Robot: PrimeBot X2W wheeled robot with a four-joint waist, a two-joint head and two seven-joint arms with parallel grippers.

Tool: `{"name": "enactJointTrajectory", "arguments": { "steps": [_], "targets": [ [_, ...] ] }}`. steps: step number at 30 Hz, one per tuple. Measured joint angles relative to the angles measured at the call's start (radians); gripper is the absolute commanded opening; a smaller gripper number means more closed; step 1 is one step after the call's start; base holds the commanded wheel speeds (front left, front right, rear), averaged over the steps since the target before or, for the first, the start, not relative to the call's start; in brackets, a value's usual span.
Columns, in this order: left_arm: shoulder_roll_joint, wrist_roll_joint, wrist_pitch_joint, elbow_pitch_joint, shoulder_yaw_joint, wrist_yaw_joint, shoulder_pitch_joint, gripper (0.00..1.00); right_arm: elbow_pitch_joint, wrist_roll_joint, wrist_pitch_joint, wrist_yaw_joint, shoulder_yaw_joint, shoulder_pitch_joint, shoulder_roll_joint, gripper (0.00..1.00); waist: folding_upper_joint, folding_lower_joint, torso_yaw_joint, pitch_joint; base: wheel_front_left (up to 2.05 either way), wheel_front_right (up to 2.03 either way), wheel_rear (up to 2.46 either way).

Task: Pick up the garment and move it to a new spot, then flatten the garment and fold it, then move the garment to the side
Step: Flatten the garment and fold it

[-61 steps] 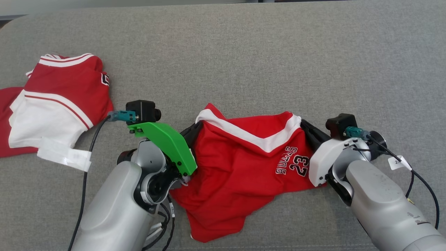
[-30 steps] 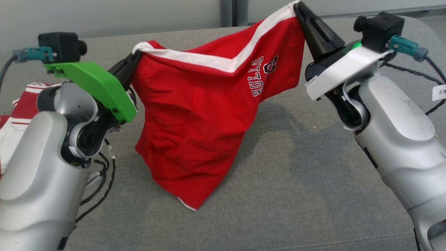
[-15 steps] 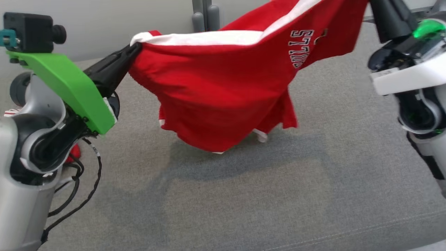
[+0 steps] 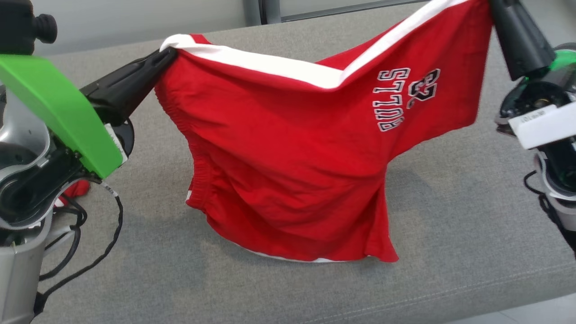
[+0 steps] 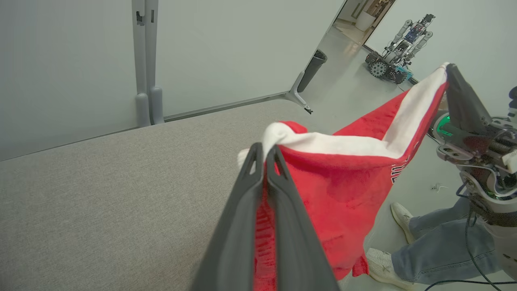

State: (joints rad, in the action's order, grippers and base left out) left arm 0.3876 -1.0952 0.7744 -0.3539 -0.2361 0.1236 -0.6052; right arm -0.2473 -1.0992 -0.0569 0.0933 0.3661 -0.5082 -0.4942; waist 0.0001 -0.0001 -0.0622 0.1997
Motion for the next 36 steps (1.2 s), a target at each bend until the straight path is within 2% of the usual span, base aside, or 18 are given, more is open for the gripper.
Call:
{"name": "enactJointTrajectory", "arguments": {
  "steps": [3,6,10,11,13,14,15,18,21,27,31,36],
  "targets": [
    [-0.001,0.056,0.014,0.105,-0.03,0.001,-0.04,0.0,0.067,-0.055,0.051,-0.038,0.029,-0.075,0.084,0.0,0.0,0.0,0.008,0.038,0.0,0.0,0.0],
    [-0.008,0.137,-0.013,0.216,-0.037,0.001,-0.144,0.0,0.154,-0.043,0.085,-0.106,0.031,-0.247,0.153,0.0,0.0,0.0,0.017,0.077,0.0,0.0,0.0],
    [-0.075,0.228,-0.109,0.268,-0.02,0.001,-0.363,0.0,0.239,-0.016,0.071,-0.216,-0.034,-0.509,0.255,0.0,-0.0001,0.0,0.028,0.131,0.0,0.0,0.0],
    [-0.1,0.242,-0.134,0.269,-0.014,0.001,-0.417,0.0,0.244,0.002,0.059,-0.227,-0.053,-0.561,0.26,0.0,0.0,0.0001,0.031,0.145,0.0,0.0,0.0],
    [-0.15,0.252,-0.178,0.263,-0.015,0.001,-0.505,0.0,0.242,0.028,0.035,-0.225,-0.084,-0.644,0.255,0.0,0.0,0.0,0.036,0.173,0.0,0.0,0.0],
    [-0.157,0.264,-0.188,0.255,-0.02,0.001,-0.53,0.0,0.242,0.042,0.03,-0.216,-0.085,-0.675,0.25,0.0,0.0001,0.0,0.038,0.187,0.0,0.0,0.0],
    [-0.152,0.282,-0.207,0.243,-0.026,-0.004,-0.542,0.0,0.242,0.052,0.03,-0.208,-0.078,-0.693,0.247,0.0,0.0,0.0,0.04,0.201,0.0,0.0,0.0],
    [-0.112,0.332,-0.271,0.238,-0.057,-0.065,-0.504,0.0,0.266,0.067,0.013,-0.18,-0.026,-0.664,0.251,0.0,0.0,0.0001,0.042,0.242,0.0,0.0,0.0],
    [-0.111,0.336,-0.343,0.247,-0.08,-0.099,-0.318,0.0,0.309,0.055,-0.007,-0.143,0.015,-0.5,0.267,0.0,0.0,0.0002,0.036,0.273,0.0,0.0,0.0],
    [-0.111,0.345,-0.482,0.303,-0.09,-0.101,0.104,0.0,0.395,0.012,-0.04,-0.115,0.037,-0.101,0.234,0.0,0.0,0.0002,0.0,0.284,0.0,0.0,0.0],
    [-0.121,0.346,-0.549,0.323,-0.109,-0.116,0.23,0.0,0.416,-0.001,-0.072,-0.096,0.036,0.056,0.207,0.0,0.0,0.0001,-0.004,0.265,0.0,0.0,0.0],
    [-0.137,0.343,-0.639,0.342,-0.106,-0.134,0.296,0.0,0.434,-0.011,-0.102,-0.053,0.04,0.137,0.207,0.0,0.0,0.0001,-0.001,0.235,0.0,0.0,0.0]
  ]
}}
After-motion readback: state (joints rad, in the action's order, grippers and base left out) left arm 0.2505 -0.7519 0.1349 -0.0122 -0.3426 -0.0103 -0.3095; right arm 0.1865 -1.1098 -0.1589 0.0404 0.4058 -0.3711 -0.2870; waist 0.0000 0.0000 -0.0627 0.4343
